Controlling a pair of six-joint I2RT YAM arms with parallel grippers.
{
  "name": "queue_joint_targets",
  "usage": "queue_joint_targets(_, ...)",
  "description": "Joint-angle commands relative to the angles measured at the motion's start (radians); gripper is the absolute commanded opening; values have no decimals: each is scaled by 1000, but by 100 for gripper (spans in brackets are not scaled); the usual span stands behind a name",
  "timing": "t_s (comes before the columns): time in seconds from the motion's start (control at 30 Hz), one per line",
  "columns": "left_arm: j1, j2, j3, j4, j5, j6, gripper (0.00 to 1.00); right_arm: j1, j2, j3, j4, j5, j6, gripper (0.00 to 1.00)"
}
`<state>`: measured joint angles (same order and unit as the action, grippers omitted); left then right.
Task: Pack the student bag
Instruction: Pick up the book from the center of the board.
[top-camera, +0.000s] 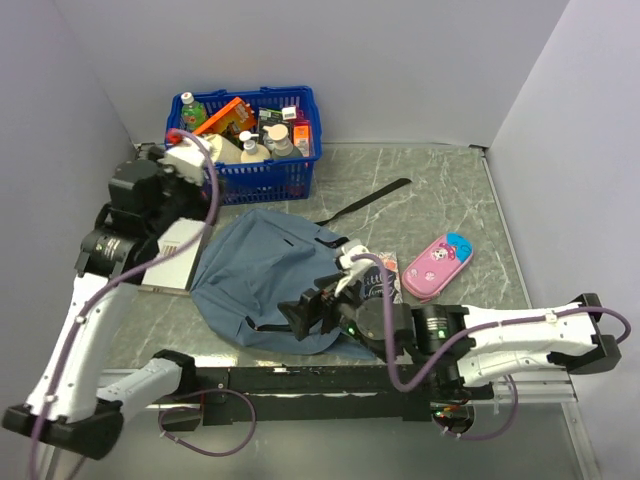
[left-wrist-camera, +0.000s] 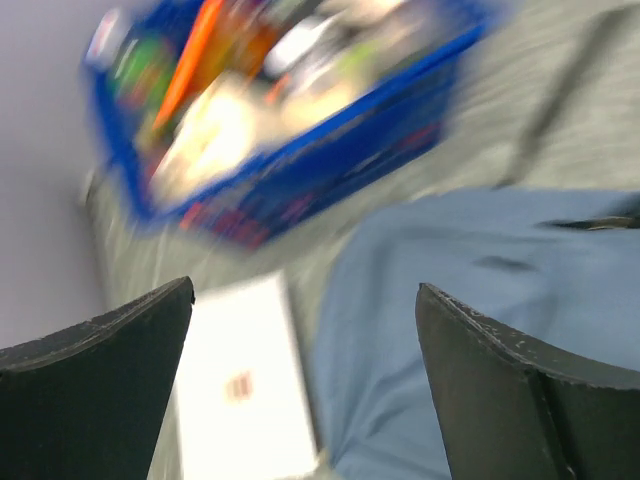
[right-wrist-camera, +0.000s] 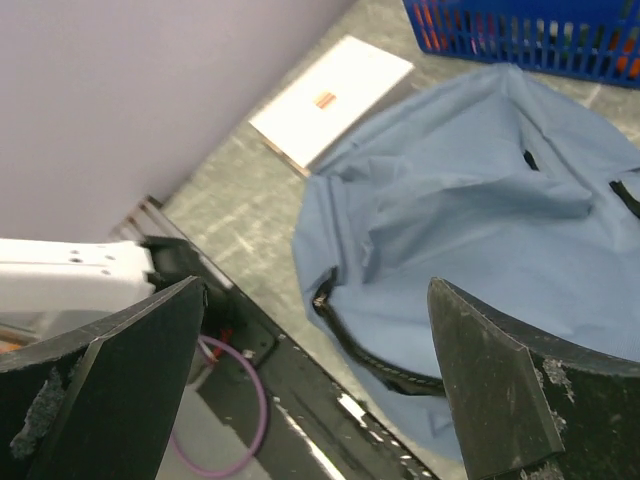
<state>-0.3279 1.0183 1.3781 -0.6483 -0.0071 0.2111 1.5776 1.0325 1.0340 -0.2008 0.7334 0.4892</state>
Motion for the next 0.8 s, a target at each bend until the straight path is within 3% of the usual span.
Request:
queue_joint_targets(0.0, 385, 81, -99, 16, 99, -48, 98, -48, 21, -15, 21, -140, 15, 100)
queue_joint_targets(0.1, 586, 164, -123, 30, 218, -41, 98, -68, 18, -31, 18, -173, 28, 100)
queue_joint_targets(0.27, 783, 317, -131, 35, 399, 7, 99, -132, 47, -35, 17, -252, 35, 100)
queue_joint_targets(0.37, 806, 380, -139, 45, 423, 28, 99, -195, 109, -14, 40, -328, 22, 100)
queue_joint_targets(0.6, 822, 434, -195, 167, 411, 13, 98, -329, 450, 217, 90, -499, -38, 100)
queue_joint_targets(0.77, 822, 490, -191, 235, 372, -41, 99, -390, 607, 320, 198, -618, -38, 100)
